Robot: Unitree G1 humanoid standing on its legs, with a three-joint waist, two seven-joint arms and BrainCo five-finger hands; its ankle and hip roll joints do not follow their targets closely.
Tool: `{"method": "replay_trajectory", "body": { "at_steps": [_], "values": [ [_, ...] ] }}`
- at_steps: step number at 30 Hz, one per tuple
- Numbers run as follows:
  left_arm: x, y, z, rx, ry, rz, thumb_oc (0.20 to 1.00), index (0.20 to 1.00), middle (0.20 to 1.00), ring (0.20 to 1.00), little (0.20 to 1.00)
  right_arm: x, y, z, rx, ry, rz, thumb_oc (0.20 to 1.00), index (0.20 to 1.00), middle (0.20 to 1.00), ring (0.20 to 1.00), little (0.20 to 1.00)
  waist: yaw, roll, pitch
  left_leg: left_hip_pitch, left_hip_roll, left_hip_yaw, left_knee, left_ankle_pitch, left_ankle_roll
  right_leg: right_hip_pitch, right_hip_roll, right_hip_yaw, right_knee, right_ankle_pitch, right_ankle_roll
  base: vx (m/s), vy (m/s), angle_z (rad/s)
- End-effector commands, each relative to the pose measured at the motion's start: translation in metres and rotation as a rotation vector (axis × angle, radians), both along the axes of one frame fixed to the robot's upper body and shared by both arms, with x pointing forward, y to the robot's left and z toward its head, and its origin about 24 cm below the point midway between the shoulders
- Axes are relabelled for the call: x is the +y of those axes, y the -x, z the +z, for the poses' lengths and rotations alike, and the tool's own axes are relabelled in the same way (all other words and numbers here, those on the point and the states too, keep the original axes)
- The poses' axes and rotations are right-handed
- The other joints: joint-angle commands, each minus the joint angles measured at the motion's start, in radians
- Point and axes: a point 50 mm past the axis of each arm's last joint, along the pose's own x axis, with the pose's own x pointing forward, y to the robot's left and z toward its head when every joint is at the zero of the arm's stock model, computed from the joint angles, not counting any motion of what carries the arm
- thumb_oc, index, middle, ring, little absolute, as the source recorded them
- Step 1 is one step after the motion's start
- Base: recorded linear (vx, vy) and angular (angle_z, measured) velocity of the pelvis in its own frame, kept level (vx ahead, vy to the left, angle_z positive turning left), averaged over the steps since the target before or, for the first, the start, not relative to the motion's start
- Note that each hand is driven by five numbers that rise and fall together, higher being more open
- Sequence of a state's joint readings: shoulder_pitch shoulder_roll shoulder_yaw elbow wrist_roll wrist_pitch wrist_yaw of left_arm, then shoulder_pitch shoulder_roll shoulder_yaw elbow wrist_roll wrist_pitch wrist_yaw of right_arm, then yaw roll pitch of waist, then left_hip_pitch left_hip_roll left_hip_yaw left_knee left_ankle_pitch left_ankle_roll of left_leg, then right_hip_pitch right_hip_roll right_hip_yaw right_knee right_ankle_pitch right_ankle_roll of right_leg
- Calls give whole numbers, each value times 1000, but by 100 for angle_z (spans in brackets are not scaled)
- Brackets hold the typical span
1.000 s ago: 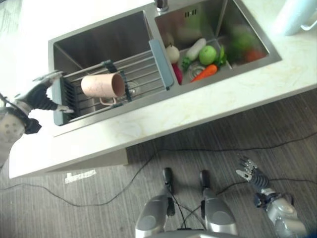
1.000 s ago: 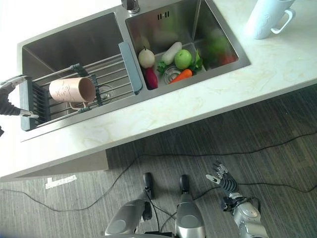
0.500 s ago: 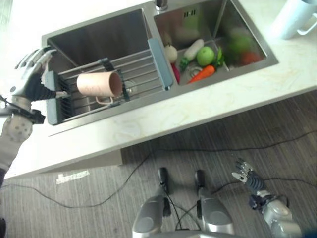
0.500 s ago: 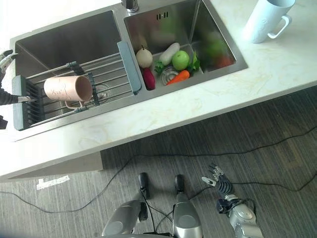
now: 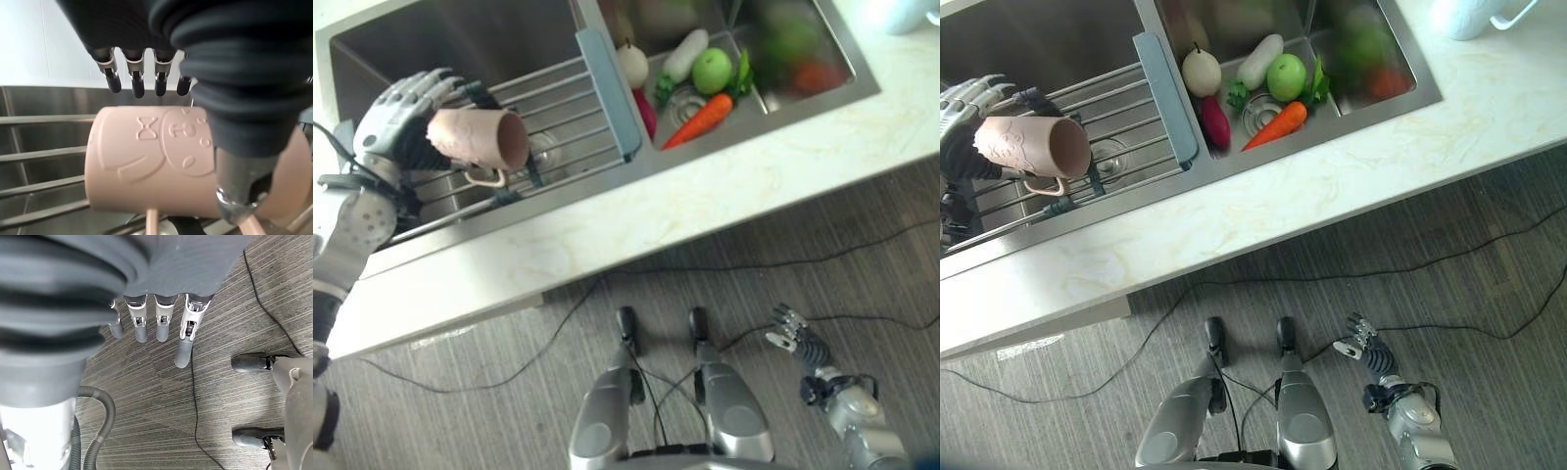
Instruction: Place the dishes in the dishwasher.
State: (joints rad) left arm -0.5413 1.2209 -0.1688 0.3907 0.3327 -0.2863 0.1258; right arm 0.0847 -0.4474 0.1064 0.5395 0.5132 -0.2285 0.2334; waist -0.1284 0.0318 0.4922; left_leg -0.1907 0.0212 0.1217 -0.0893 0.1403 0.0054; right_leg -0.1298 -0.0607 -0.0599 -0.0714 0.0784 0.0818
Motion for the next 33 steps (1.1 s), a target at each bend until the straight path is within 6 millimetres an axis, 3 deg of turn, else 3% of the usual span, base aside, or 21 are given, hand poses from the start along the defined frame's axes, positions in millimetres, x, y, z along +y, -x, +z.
{"method": "replay_trajectory", "body": {
  "at_steps": [1,5,14,22,33],
  "values": [
    [11,2,14,27,18,41,1000,1000,1000,1000,1000,-9,1,11,-65,-8,-17,1000,1000,1000,1000,1000,9,17,-43,5,-34,-14,39,-82,9,-95,-19,-27,167,-57,56,0,0,0],
    [14,3,9,122,10,46,1000,1000,1000,1000,1000,-10,0,12,-67,1,-10,1000,1000,1000,1000,1000,8,26,-40,4,-36,-9,41,-82,10,-97,-23,-33,171,-57,59,0,0,0],
    [16,15,15,55,-44,7,1000,1000,1000,1000,1000,-13,2,12,-71,7,-15,1000,1000,1000,1000,1000,22,40,-46,7,-41,-21,38,-82,8,-85,-28,-47,162,-60,58,0,0,0],
    [46,24,-5,0,-142,210,1000,1000,1000,1000,1000,-9,0,14,-80,0,-5,1000,1000,1000,1000,1000,26,36,-44,0,-39,-27,36,-78,9,-96,-24,-47,171,-62,56,0,0,0],
    [54,14,-25,22,-171,351,1000,1000,1000,1000,1000,-3,-6,19,-104,-12,4,1000,1000,1000,1000,1000,15,20,-39,-11,-37,-20,43,-77,13,-115,-17,-37,181,-56,56,-3,0,0]
  ]
}}
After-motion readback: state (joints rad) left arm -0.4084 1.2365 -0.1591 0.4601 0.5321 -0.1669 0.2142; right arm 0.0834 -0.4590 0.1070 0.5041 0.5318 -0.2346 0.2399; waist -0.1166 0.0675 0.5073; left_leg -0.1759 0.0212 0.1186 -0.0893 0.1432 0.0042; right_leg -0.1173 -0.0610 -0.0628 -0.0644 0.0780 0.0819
